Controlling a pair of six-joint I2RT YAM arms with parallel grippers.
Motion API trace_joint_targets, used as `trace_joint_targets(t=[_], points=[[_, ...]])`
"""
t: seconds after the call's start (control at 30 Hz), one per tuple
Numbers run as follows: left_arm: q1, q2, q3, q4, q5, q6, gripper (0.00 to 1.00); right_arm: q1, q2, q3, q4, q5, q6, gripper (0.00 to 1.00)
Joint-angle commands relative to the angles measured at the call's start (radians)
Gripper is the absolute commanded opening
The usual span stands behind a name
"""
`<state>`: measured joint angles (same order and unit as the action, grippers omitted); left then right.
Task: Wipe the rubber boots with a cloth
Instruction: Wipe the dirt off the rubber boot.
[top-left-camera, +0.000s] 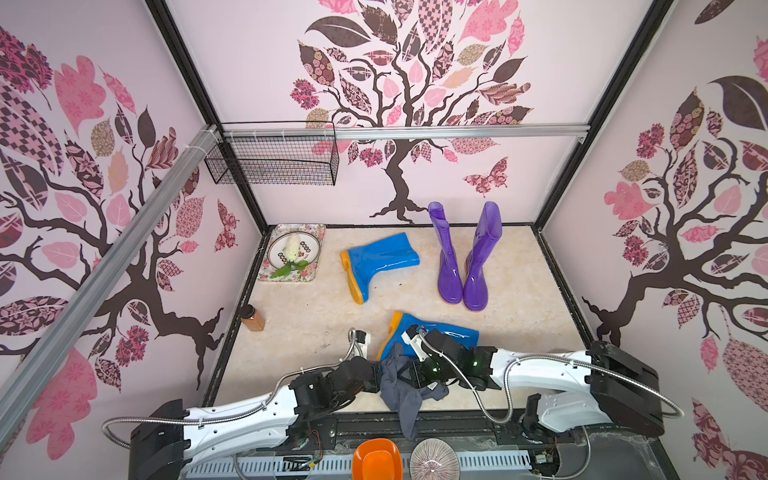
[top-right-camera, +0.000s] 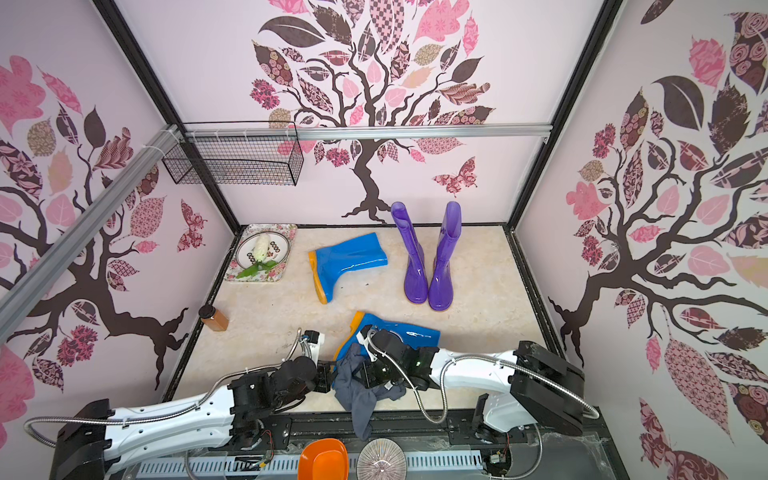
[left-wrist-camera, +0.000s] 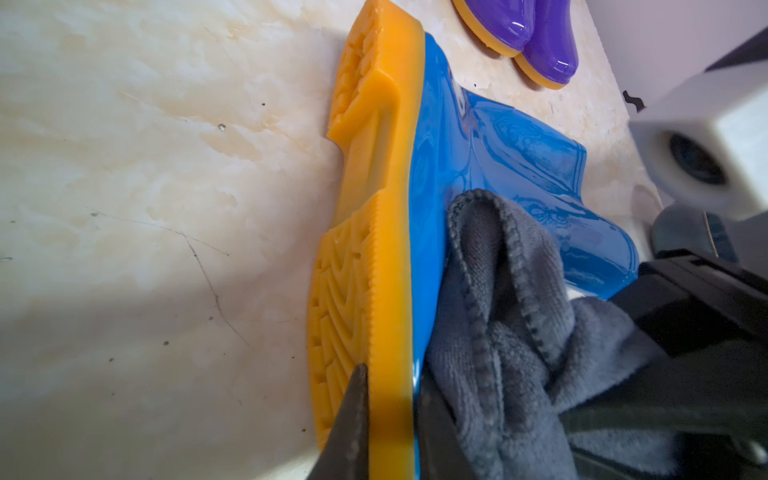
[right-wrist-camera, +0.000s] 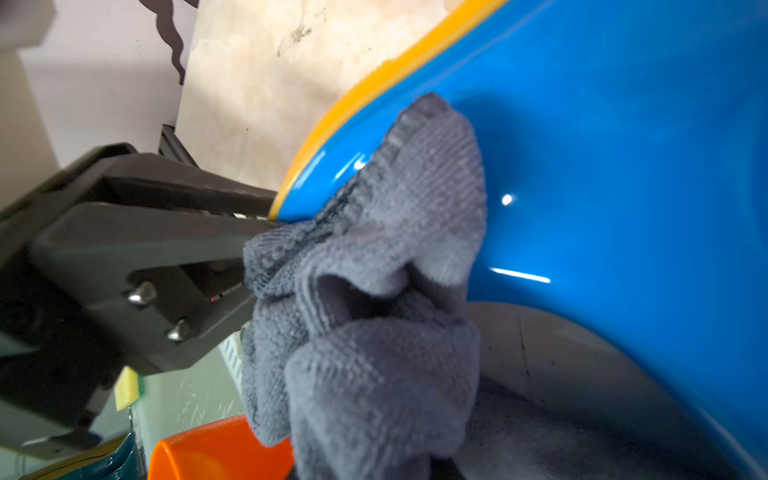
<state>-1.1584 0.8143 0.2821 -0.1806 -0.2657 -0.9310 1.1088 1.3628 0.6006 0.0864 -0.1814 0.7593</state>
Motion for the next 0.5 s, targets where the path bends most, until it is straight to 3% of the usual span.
trace_joint_targets(t=[0.0, 0.1, 0.17, 0.33, 0.4, 0.47], points=[[-0.012, 0.008, 0.024, -0.06, 0.081, -0.011, 0.0, -0.09, -0.064, 0.01, -0.209, 0.214, 0.03, 0.0], [-0.012, 0.018, 0.029, -0.115, 0.065, 0.01, 0.0, -0.365, -0.149, -0.048, -0.304, 0.15, 0.037, 0.0], [-0.012, 0.031, 0.025, -0.148, 0.046, 0.015, 0.0, -0.487, -0.198, -0.027, -0.364, 0.107, -0.02, 0.0], [-0.012, 0.086, 0.023, -0.24, -0.034, 0.014, 0.0, -0.507, -0.251, 0.211, -0.505, 0.243, -0.126, 0.0], [-0.012, 0.109, 0.028, -0.254, -0.042, 0.009, 0.0, -0.508, -0.207, 0.289, -0.486, 0.22, -0.14, 0.0], [-0.012, 0.122, 0.028, -0.247, -0.049, 0.008, 0.0, -0.507, -0.108, 0.357, -0.438, 0.1, -0.172, 0.0]])
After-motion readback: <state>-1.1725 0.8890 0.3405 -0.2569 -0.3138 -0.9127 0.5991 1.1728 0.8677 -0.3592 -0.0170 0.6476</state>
